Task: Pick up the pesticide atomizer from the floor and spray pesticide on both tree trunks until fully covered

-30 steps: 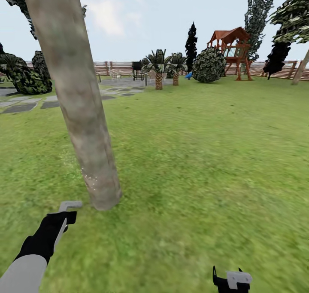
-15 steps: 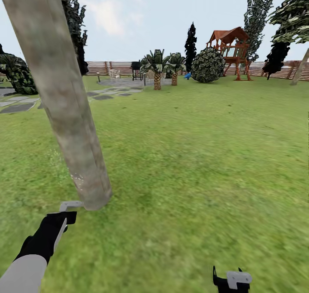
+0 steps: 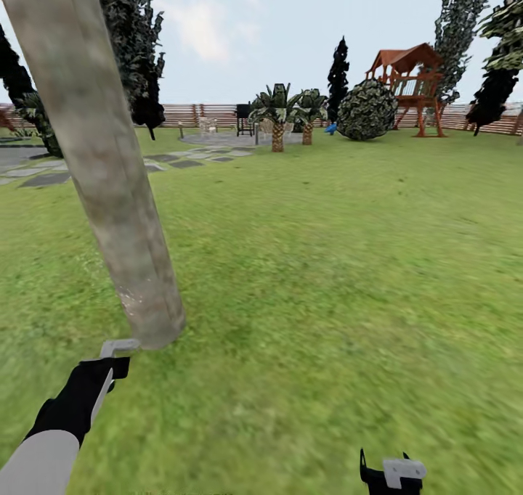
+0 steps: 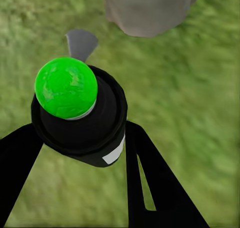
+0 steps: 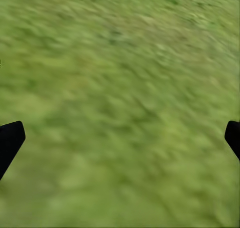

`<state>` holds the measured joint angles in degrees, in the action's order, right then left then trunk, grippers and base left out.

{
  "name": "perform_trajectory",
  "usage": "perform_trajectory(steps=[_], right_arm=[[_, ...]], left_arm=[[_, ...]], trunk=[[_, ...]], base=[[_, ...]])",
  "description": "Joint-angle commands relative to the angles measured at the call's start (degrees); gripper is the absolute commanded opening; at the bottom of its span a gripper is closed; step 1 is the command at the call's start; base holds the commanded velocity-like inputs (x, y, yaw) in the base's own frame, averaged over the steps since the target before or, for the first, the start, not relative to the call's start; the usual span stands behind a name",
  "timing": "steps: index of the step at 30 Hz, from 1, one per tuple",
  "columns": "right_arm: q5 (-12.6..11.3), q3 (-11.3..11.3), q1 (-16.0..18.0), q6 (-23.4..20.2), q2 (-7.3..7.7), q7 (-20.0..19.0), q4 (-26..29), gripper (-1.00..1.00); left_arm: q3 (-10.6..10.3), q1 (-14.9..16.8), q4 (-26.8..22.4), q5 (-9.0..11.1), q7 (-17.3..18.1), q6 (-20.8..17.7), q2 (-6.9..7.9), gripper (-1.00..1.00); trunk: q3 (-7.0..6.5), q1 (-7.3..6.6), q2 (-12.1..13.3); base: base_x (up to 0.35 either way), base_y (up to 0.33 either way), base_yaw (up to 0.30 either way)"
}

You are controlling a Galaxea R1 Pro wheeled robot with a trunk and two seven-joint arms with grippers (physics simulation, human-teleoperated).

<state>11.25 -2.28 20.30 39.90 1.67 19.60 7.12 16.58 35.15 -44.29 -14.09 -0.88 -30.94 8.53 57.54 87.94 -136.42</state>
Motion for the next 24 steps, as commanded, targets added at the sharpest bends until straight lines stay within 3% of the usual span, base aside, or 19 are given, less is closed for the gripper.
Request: perform_trajectory(steps=[1, 19, 24], right_arm=[[0.0, 0.02, 0.0, 0.0, 0.0, 0.0, 0.0, 1.0], [0.0, 0.0, 0.0, 0.0, 0.0, 0.0, 0.0, 1.0], [0.0, 0.01, 0.0, 0.0, 0.0, -0.03, 0.0, 1.0]], left_arm=[[0.02, 0.0, 0.0, 0.0, 0.0, 0.0, 0.0, -1.0], [-0.04, 0.0, 0.0, -0.05, 0.0, 0.01, 0.0, -1.0], [0.03, 0.0, 0.0, -0.06, 0.0, 0.01, 0.0, -1.0]], trunk=[[0.0, 0.0, 0.0], [0.0, 0.0, 0.0], [0.0, 0.0, 0.0]], base=[[0.067, -0.269, 0.269], [0.189, -0.223, 0.022], [0.178, -0.225, 0.193]])
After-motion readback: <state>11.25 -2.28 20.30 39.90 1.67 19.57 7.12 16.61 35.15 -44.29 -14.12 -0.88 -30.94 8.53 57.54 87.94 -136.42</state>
